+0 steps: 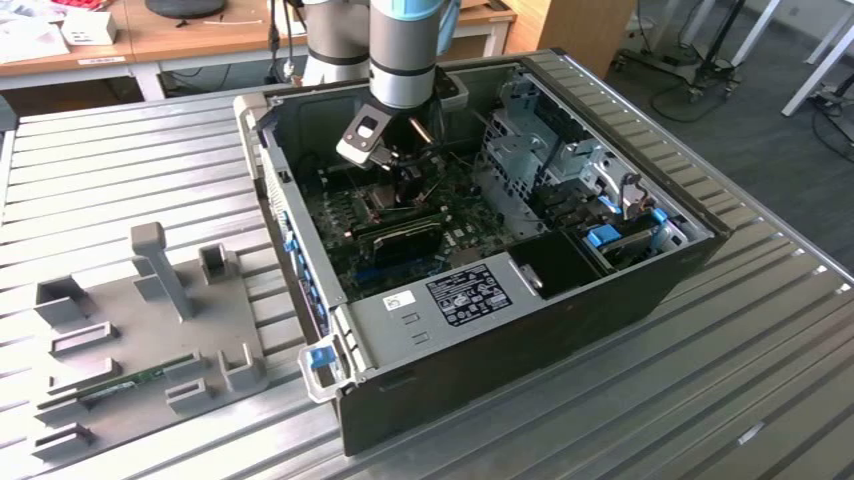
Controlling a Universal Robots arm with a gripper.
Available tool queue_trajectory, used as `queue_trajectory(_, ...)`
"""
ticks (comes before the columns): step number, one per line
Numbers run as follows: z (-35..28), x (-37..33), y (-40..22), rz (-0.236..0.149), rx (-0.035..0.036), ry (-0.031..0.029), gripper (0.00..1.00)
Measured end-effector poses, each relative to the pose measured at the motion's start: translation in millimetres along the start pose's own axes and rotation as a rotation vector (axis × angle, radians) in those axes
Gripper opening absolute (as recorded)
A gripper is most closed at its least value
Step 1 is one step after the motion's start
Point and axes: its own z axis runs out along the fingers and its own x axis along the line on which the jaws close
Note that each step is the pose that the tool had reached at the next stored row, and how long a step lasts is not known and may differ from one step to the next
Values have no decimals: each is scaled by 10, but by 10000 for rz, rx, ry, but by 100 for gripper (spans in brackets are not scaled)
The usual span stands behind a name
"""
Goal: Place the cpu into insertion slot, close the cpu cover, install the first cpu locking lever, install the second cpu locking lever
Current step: 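Place the cpu into insertion slot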
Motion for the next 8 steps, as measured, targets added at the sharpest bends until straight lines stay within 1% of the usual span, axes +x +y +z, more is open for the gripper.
queue_trajectory(8,2,0,-1,1,-2,3,54)
